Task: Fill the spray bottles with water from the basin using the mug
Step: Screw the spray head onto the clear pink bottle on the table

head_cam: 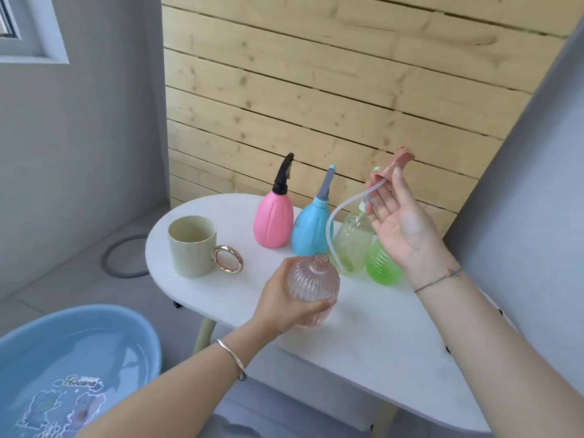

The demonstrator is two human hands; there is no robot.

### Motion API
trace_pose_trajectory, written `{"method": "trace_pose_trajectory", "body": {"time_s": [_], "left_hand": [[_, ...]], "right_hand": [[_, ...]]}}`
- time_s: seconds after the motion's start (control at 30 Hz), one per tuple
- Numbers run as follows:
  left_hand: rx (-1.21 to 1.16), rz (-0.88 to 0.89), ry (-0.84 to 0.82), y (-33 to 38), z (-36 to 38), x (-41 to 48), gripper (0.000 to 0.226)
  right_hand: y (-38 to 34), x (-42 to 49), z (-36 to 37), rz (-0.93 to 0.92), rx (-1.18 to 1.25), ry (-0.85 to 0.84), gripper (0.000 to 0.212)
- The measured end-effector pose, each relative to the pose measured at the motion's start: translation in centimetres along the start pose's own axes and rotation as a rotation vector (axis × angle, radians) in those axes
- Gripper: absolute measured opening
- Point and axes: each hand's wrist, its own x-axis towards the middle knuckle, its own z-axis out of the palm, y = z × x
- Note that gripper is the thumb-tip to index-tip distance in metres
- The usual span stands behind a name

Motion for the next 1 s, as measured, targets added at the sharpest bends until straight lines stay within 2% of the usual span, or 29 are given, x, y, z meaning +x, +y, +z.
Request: {"method": "trace_pose_trajectory", "body": {"time_s": [0.57,0.83,0.93,1.0], "left_hand": [[0.019,0.005,-0.011,0.1,-0.1,-0.2,0.085],[0.023,-0.001,-0.012,0.1,0.0,-0.3,0.088],[0.023,-0.005,-0.01,0.0,0.0,-0.2,0.088],[0.022,-0.005,-0.008,-0.1,0.1,-0.1,0.088]], "right_hand": [[1.5,0.7,2.1,-0.025,0.064,-0.103,0.016],[2.1,-0.1,-1.4,-0.12,-0.174,-0.17,0.012],[1.2,-0.3,-2.5,-0.183,-0.284,-0.193,0.026],[0.6,-0.3,-3.1,-0.198,-0.328,-0.211,0.027]]}}
